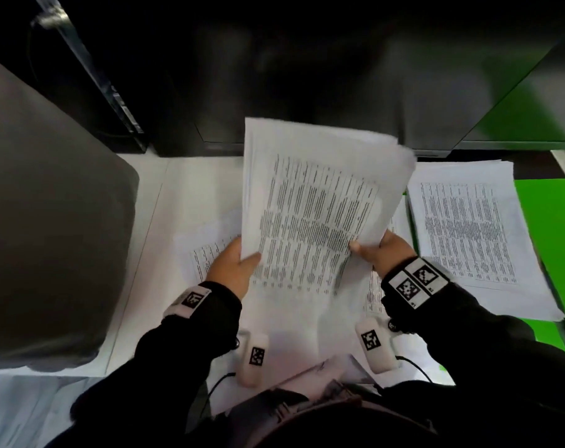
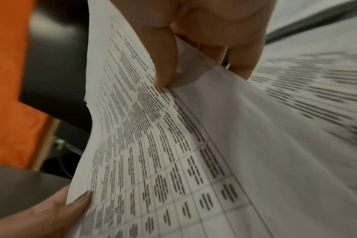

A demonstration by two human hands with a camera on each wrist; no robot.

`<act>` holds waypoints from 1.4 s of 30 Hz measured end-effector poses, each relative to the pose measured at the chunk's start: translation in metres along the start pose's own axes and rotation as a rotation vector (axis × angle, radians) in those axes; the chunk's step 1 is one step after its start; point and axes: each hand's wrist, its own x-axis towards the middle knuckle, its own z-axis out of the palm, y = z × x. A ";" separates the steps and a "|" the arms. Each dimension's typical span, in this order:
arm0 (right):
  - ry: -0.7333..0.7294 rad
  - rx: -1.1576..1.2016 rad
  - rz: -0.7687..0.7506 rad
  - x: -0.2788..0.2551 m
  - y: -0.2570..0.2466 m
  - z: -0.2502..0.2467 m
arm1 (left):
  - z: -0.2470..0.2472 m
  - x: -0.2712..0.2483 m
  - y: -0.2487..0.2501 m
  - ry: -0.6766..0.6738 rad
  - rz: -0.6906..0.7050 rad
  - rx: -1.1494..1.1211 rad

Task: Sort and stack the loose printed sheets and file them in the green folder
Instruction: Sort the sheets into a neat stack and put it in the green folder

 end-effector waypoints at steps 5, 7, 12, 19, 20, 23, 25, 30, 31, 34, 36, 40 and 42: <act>0.140 0.145 -0.287 -0.025 -0.040 -0.021 | -0.001 0.002 0.036 0.161 0.231 -0.250; 0.186 0.228 -0.374 -0.028 -0.046 -0.025 | 0.005 -0.007 0.048 0.185 0.299 -0.332; 0.156 0.182 -0.410 -0.018 -0.031 -0.025 | 0.019 -0.012 0.037 0.133 0.235 -0.291; 0.128 0.052 -0.382 -0.011 -0.027 -0.021 | 0.029 -0.010 0.034 0.094 0.180 -0.225; 0.123 0.057 -0.383 -0.010 -0.028 -0.022 | 0.029 -0.009 0.034 0.109 0.164 -0.211; 0.132 0.109 -0.401 -0.011 -0.036 -0.028 | 0.022 -0.009 0.038 0.184 0.163 -0.161; 0.102 0.226 -0.443 -0.009 -0.037 -0.033 | 0.018 -0.007 0.040 0.214 0.176 -0.196; 0.003 0.050 -0.347 -0.007 -0.019 -0.033 | 0.017 -0.003 0.043 0.224 0.075 -0.233; 0.013 -0.046 -0.309 -0.009 -0.015 -0.031 | 0.018 -0.003 0.044 0.212 0.066 -0.221; 0.049 -0.166 -0.248 -0.014 -0.010 -0.028 | 0.020 -0.007 0.047 0.152 0.001 -0.138; 0.074 -0.145 -0.238 -0.014 -0.007 -0.029 | 0.021 -0.009 0.044 0.107 -0.005 -0.100; 0.093 -0.126 -0.128 -0.010 0.008 -0.046 | 0.019 -0.013 0.015 -0.108 0.047 0.025; 0.109 -0.159 -0.028 -0.004 0.021 -0.061 | 0.010 -0.019 -0.004 -0.195 0.012 0.105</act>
